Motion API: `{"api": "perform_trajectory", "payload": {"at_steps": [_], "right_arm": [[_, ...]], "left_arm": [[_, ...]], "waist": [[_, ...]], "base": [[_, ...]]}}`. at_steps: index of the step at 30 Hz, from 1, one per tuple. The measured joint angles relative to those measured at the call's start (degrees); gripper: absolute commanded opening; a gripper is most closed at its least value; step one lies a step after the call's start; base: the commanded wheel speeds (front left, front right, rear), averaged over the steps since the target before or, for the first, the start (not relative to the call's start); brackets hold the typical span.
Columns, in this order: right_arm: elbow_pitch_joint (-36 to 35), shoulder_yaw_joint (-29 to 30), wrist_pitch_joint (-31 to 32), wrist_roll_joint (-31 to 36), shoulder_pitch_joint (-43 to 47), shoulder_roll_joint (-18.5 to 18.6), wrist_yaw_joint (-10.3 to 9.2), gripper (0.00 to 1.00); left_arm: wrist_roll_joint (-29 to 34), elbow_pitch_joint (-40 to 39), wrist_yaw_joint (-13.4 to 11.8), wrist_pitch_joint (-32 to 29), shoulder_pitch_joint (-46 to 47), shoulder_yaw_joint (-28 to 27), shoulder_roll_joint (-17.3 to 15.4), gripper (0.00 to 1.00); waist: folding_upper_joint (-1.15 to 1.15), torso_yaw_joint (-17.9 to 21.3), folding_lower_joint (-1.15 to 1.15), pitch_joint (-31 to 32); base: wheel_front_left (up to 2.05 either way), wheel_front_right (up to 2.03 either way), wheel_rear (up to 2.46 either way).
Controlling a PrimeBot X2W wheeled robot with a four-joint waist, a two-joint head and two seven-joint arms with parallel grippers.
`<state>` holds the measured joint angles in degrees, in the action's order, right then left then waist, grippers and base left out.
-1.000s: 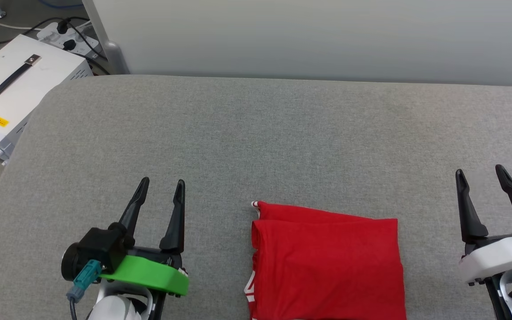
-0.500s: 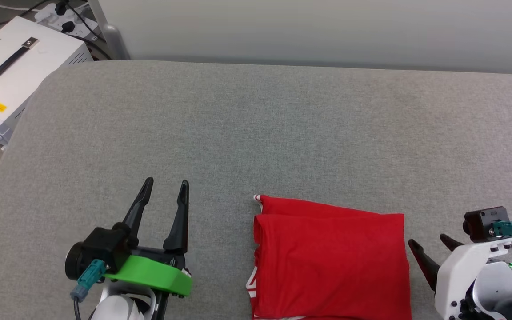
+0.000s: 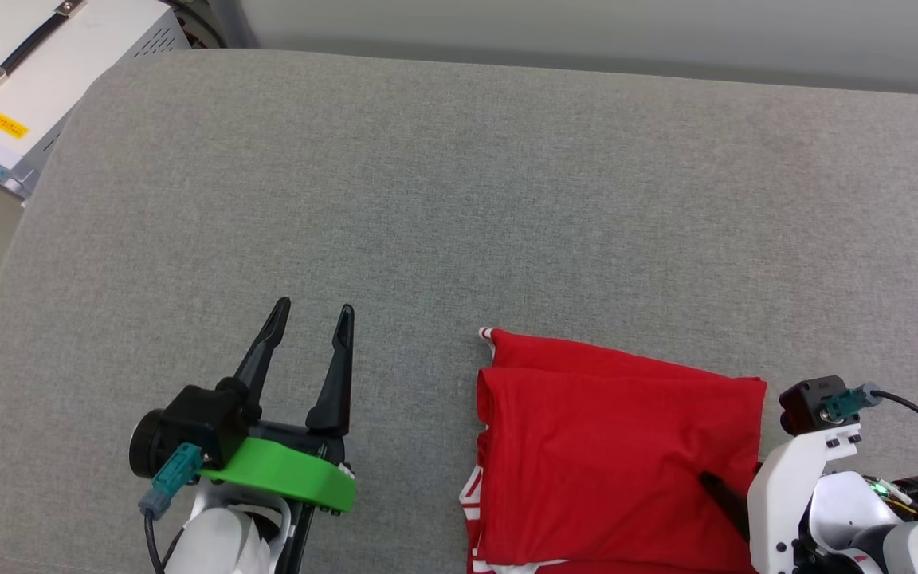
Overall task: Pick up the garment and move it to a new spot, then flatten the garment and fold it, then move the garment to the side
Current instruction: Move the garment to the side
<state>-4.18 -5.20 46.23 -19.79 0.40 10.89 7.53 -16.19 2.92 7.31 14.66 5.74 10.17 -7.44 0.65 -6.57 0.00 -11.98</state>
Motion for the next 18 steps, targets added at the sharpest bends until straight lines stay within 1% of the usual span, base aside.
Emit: {"api": "perform_trajectory", "payload": {"at_steps": [5,6,7,8,12,18], "right_arm": [[3.5,-1.6,0.0,-0.1,-1.8,0.5,-0.01,1.00],[4.2,-1.9,-0.1,-0.1,-2.1,0.6,-0.01,0.81],[4.7,-2.4,-0.2,-0.1,-2.5,0.9,-0.01,0.19],[5.0,-2.9,-0.5,0.0,-2.9,1.4,-0.02,0.00],[6.4,-5.2,-2.9,0.2,-4.3,2.4,0.00,0.00],[5.2,-9.8,-6.5,1.0,-6.4,5.8,0.07,0.00]], "left_arm": [[0.0,0.3,0.0,0.0,0.3,0.3,0.0,1.00],[0.0,0.3,0.0,0.0,0.4,0.4,-0.1,1.00],[0.0,0.4,0.0,0.0,0.4,0.5,-0.1,1.00],[0.0,0.4,0.0,0.0,0.4,0.5,-0.1,1.00],[0.0,0.7,0.0,0.0,0.5,0.7,-0.2,1.00],[-0.3,1.8,0.0,0.0,0.2,1.6,-0.6,1.00]], "waist": [[0.00,-0.9,0.00,-1.0],[0.00,-1.1,0.00,-1.1],[0.00,-1.1,0.00,-1.2],[0.00,-1.2,0.00,-1.2],[0.00,-0.8,0.00,-0.9],[0.00,1.1,0.00,0.4]], "base": [[0.00,0.00,0.00],[0.00,0.00,0.00],[0.00,0.00,0.00],[0.00,0.00,0.00],[0.00,0.00,0.00],[0.00,0.00,0.00]]}}
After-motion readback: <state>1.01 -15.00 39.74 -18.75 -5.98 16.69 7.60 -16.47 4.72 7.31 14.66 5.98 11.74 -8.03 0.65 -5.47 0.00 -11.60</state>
